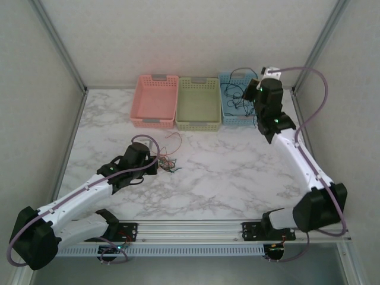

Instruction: Untangle the cables

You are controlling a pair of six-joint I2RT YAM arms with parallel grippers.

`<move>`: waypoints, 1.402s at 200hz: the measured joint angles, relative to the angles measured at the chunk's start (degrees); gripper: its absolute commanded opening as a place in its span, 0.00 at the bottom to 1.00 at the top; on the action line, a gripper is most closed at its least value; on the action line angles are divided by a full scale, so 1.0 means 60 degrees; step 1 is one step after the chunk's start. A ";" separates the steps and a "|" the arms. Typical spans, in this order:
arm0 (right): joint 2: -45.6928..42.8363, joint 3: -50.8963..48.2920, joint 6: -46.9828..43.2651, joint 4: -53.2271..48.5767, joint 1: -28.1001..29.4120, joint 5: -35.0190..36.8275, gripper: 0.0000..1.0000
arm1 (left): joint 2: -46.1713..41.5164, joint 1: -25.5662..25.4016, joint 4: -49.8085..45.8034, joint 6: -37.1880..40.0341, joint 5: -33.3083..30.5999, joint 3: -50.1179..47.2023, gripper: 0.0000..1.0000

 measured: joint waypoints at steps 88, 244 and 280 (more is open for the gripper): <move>0.4659 0.3989 -0.0033 0.0678 -0.0616 0.1315 0.00 | 0.0022 0.0000 -0.0004 0.0011 0.0000 0.0000 0.00; 0.7206 0.5271 -0.0087 -0.1450 -0.0674 0.1045 0.57 | 0.0248 0.0000 0.0160 0.0029 0.0288 0.0004 0.00; 0.5847 0.3898 0.0091 -0.1701 -0.0674 0.0648 0.57 | 0.0193 0.0000 0.0164 0.0000 0.0295 -0.0011 0.00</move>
